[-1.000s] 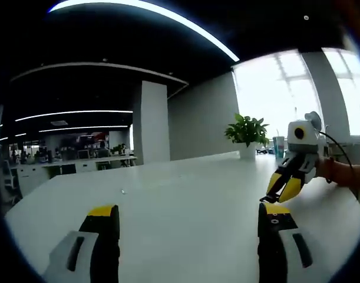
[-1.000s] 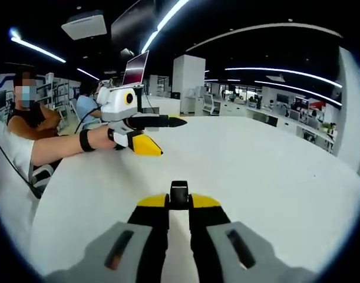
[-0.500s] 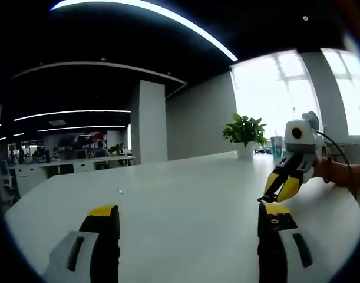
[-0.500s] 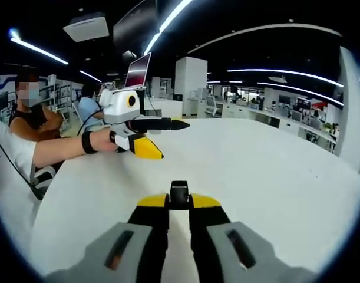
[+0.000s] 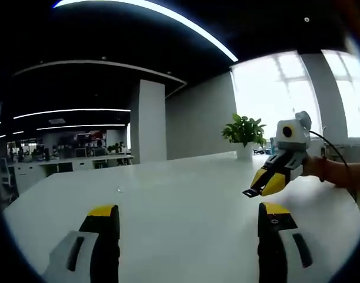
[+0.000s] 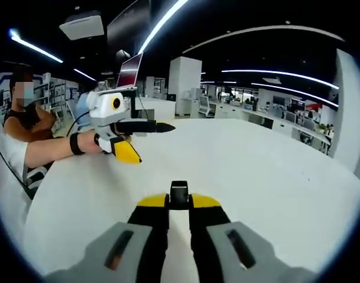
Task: Snap the two parts of the plastic buckle together until the buckle closes and remains connected.
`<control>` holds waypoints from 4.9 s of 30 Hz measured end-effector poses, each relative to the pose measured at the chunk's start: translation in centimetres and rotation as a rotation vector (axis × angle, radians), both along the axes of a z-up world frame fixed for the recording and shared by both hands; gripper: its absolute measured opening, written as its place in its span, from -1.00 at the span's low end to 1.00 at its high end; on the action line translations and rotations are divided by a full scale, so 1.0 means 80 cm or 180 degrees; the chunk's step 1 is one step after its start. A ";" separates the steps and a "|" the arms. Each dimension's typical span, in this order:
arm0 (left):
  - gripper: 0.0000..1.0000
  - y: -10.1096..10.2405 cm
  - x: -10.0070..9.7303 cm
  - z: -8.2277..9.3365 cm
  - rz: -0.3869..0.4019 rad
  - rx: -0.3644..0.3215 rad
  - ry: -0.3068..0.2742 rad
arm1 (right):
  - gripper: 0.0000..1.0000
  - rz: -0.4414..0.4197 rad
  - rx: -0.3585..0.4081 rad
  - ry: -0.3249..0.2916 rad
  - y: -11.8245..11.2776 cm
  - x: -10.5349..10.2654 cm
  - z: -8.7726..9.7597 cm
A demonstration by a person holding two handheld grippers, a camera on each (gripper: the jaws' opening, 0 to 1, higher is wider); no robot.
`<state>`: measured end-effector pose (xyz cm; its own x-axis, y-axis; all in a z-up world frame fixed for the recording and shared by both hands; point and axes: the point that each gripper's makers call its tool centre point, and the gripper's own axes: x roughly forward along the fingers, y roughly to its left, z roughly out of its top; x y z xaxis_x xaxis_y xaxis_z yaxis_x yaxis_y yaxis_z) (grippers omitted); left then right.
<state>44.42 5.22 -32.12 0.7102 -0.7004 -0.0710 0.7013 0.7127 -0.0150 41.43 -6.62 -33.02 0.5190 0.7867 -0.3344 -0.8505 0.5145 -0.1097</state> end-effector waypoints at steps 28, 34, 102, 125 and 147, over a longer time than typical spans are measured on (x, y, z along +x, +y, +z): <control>0.99 -0.004 -0.008 -0.001 -0.0048 -0.0027 0.0041 | -0.80 -0.0113 -0.0095 -0.0095 0.015 0.060 0.008; 0.99 -0.006 -0.008 0.000 -0.0069 -0.0030 0.0041 | -0.80 -0.0134 -0.0104 -0.0067 0.026 0.071 0.003; 0.93 -0.010 -0.016 -0.004 -0.0152 0.0011 0.0037 | -0.78 0.0025 -0.0198 0.0310 0.040 0.094 -0.053; 0.94 -0.006 -0.001 -0.006 -0.0157 0.0017 0.0052 | 0.99 -0.0306 -0.0040 -0.0032 0.039 0.107 -0.046; 0.99 -0.013 -0.009 -0.009 -0.0188 0.0093 0.0081 | 0.97 -0.0368 0.0140 -0.0091 0.033 0.089 -0.028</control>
